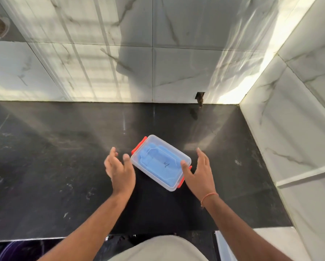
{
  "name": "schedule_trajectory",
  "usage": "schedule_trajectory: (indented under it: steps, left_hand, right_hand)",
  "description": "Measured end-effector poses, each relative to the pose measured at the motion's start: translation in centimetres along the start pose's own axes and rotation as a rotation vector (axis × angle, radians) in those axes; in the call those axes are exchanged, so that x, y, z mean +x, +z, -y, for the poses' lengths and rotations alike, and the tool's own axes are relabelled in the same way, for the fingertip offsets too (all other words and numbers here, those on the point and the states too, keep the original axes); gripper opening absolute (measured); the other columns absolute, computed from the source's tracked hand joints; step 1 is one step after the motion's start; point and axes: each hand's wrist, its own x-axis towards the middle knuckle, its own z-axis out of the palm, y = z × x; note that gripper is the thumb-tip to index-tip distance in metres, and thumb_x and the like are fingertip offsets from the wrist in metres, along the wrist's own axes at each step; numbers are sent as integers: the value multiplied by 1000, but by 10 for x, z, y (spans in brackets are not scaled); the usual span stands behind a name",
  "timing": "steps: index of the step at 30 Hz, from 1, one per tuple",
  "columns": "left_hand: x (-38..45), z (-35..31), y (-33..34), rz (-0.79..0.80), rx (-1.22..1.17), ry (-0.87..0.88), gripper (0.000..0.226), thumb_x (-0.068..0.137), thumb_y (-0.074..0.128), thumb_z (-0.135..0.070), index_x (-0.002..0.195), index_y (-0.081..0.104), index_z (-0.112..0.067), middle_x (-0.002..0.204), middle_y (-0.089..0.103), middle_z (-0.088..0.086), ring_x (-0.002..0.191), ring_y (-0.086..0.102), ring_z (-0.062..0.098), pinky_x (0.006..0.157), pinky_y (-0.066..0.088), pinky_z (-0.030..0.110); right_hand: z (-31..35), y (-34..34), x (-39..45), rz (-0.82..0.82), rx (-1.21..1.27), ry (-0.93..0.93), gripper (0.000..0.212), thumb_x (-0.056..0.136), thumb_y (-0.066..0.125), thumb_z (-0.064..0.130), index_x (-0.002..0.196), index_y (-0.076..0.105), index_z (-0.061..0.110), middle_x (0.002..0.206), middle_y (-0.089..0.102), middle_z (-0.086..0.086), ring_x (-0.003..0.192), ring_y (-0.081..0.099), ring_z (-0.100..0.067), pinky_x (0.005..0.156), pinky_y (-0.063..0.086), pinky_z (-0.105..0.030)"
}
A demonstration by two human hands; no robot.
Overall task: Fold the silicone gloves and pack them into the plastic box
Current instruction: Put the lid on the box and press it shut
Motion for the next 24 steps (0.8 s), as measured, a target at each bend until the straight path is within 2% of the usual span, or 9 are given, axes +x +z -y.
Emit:
schedule_trajectory:
  steps: [4,6,8,10,13,17,19,22,24]
  left_hand:
    - [-43,8,15,265,63,5,74,114,45,-31,174,3,-18,180,14,2,167,12,22,134,12,45]
    - [-42,2,20,348,35,16,77,116,41,-30,173,-9,-23,177,21,-3,159,22,4,128,24,29]
    - [-30,-5,23,389,64,51,73,117,35,-31,173,-12,-25,167,36,-7,135,39,-16,107,35,6]
    - [-12,-9,25,429,125,83,69,118,30,-33,173,-10,-25,163,47,-4,126,51,-4,93,41,11]
    - [18,-15,26,533,184,91,66,118,28,-31,174,-6,-28,167,47,5,140,57,22,112,44,31]
    - [25,-15,16,660,181,146,65,119,26,-37,172,-11,-35,145,59,-5,109,70,6,81,53,8]
    - [21,-10,14,670,149,180,65,119,27,-40,171,-12,-40,127,64,-11,101,73,2,70,56,6]
    - [19,-10,13,683,190,218,66,119,29,-38,172,-9,-37,127,67,-5,107,76,14,84,65,24]
    - [19,-12,12,646,318,306,67,119,30,-35,174,-8,-29,162,51,0,138,62,18,110,56,31]
  right_hand:
    - [15,3,33,193,-82,-110,72,107,54,41,170,20,33,162,48,12,143,50,-14,116,41,-33]
    - [16,10,36,252,-213,-174,69,107,53,43,169,24,33,151,52,8,128,61,-19,102,47,-30]
    - [13,14,32,232,-309,-197,68,105,51,51,166,28,32,139,52,6,113,64,-21,92,51,-31]
    - [9,17,23,209,-352,-201,65,100,48,61,157,34,35,127,55,7,104,64,-21,85,54,-35]
    - [1,26,7,230,-365,-228,58,97,41,73,145,37,39,116,61,12,95,66,-15,78,61,-36]
    - [-3,33,0,238,-377,-196,78,105,33,71,168,13,28,138,60,8,113,66,-17,93,64,-41]
    - [-2,34,1,245,-377,-170,82,107,31,68,171,2,24,147,55,4,119,64,-17,98,62,-40]
    - [1,36,-5,233,-342,-185,79,109,29,63,170,-6,26,155,47,3,129,56,-17,105,57,-38]
    - [-1,36,-10,196,-359,-268,75,111,28,56,170,-10,30,171,24,4,152,34,-18,120,45,-42]
